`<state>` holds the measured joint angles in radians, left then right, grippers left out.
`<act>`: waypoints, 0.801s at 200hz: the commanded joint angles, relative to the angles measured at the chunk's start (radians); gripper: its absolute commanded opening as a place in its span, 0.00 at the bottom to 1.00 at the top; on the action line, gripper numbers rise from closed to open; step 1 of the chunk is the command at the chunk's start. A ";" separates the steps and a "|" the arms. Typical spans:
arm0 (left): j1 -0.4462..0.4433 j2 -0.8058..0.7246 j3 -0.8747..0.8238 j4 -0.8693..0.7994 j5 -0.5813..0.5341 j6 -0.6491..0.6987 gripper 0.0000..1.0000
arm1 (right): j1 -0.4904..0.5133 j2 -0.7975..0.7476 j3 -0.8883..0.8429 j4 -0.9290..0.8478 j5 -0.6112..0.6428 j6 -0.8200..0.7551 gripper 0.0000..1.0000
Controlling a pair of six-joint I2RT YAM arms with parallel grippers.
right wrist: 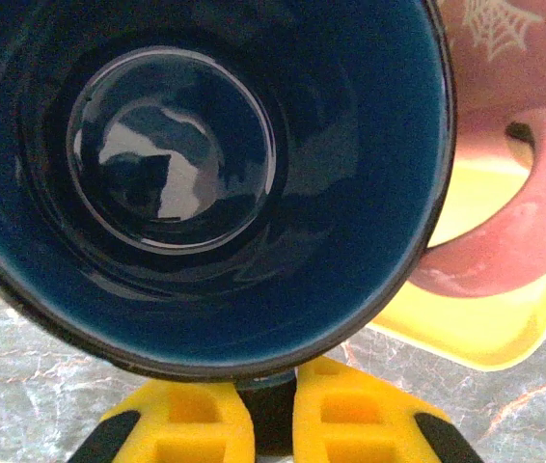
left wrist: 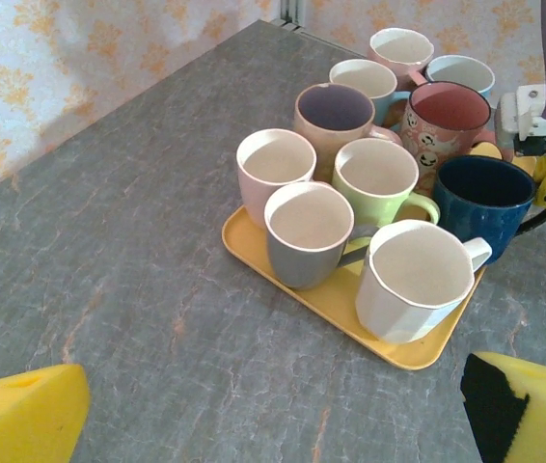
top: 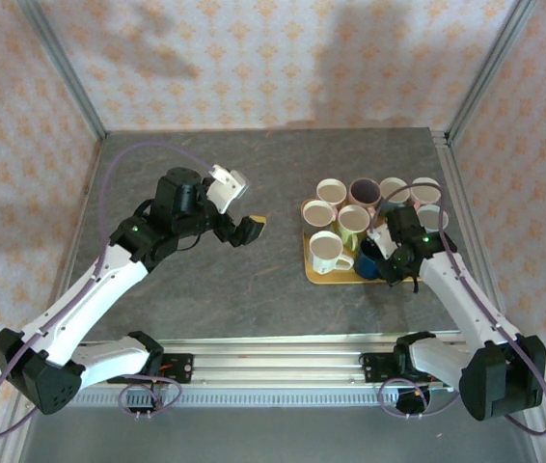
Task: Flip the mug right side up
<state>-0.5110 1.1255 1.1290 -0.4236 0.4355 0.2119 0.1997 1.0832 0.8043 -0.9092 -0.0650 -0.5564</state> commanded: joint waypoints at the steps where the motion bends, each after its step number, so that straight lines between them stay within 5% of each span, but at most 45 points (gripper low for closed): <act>1: -0.007 -0.016 -0.013 0.015 -0.021 0.023 1.00 | -0.005 0.000 -0.010 0.100 0.042 -0.008 0.00; 134: -0.005 -0.023 -0.038 0.029 -0.038 0.036 1.00 | -0.005 -0.025 -0.112 0.198 0.001 -0.049 0.00; 160: -0.004 -0.024 -0.036 0.031 -0.044 0.042 1.00 | -0.006 -0.012 -0.108 0.186 0.002 -0.051 0.07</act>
<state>-0.5110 1.1217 1.1023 -0.4229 0.4103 0.2310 0.1993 1.0740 0.6975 -0.7498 -0.0521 -0.5903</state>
